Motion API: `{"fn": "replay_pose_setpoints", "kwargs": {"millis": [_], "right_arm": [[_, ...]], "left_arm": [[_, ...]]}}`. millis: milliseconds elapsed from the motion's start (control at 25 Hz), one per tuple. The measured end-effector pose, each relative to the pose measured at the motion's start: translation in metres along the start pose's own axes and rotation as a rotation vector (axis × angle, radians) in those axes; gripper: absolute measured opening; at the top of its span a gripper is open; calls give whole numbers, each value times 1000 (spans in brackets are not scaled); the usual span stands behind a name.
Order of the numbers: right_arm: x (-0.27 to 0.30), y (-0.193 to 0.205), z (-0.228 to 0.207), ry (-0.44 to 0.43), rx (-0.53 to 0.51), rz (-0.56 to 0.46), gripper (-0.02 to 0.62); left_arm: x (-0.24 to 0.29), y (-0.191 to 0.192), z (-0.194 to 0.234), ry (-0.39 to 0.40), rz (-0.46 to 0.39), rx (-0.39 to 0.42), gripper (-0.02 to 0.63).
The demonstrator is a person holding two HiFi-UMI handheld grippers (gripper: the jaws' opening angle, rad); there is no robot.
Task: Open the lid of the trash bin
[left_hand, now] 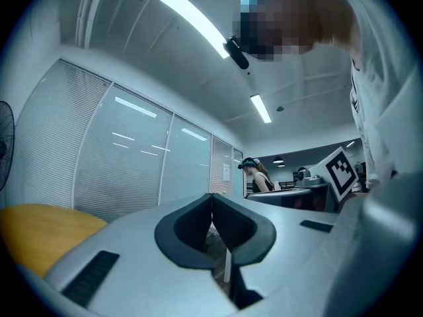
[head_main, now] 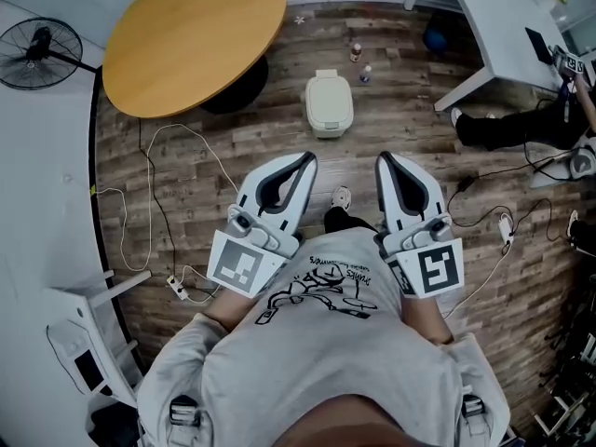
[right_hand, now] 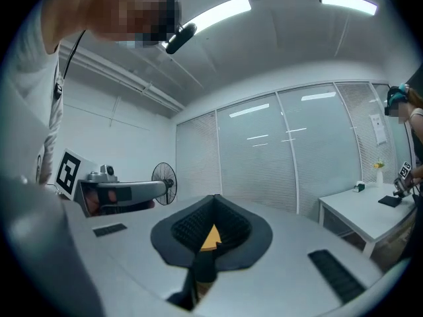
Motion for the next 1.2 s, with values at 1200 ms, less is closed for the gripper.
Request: {"fn": "replay_pose_setpoints", "kwargs": {"millis": [1200], "right_arm": [[92, -9, -145, -13, -28, 45, 5]], "left_arm": [[155, 24, 51, -17, 124, 7, 18]]}}
Point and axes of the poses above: the fingertips, and each gripper's own axes: x forward along the fingers, z to its left, y out of its underside, the point moved 8 cm from there along -x, backward along the fingers, and after that the axes turned 12 degrees about -y, right-handed, at the moved point
